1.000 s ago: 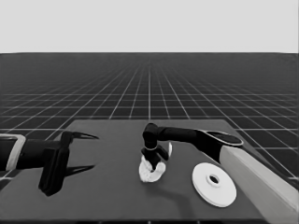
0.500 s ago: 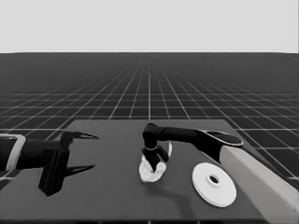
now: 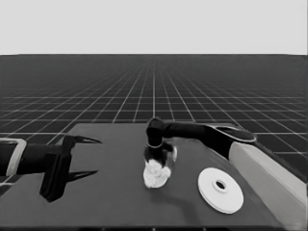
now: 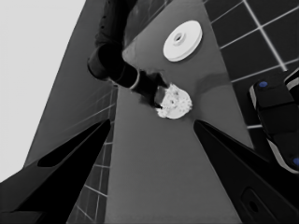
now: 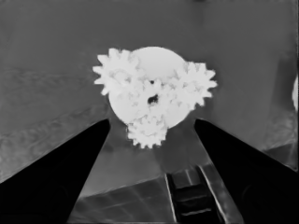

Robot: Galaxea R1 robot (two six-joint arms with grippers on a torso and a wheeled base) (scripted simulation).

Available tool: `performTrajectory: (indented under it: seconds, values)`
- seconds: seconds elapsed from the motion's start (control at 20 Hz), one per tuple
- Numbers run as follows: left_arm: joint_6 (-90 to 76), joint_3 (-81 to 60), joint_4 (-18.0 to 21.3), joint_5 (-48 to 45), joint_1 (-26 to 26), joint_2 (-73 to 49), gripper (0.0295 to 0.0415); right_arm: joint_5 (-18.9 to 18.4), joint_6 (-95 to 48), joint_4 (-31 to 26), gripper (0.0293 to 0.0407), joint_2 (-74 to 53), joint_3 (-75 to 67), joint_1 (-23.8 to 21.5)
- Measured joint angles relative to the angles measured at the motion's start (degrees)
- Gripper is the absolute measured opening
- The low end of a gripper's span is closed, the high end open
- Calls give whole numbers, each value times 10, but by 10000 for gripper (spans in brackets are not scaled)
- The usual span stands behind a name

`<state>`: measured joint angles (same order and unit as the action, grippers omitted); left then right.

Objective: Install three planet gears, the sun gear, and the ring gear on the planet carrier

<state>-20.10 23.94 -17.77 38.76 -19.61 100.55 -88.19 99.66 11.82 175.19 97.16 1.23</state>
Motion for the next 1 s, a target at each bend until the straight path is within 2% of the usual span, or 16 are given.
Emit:
performTrajectory:
  seconds: [0.05,0.15,0.4,0.45,0.5,0.55,0.65,0.9,0.95,1.0]
  values:
    - [0,0,0,0,0,0,385,-1,-85,-10,388,-1,-5,-13]
    - [0,0,0,0,0,0,385,-1,-165,-20,385,-2,-8,-24]
    - [0,0,0,0,0,0,385,-1,-205,-26,385,-3,-9,-29]
    - [0,0,0,0,0,0,385,84,-445,99,405,-161,-269,43]
    - [0,0,0,0,0,0,385,134,-598,174,395,-401,-466,110]
    - [0,0,0,0,0,0,385,163,-687,218,389,-549,-582,147]
    - [0,0,0,0,0,0,385,191,-771,259,385,-680,-692,177]
    - [0,0,0,0,0,0,385,205,-812,280,385,-740,-746,190]
    - [0,0,0,0,0,0,385,125,-603,114,396,-683,-658,48]
    - [0,0,0,0,0,0,385,81,-496,38,393,-633,-566,-8]
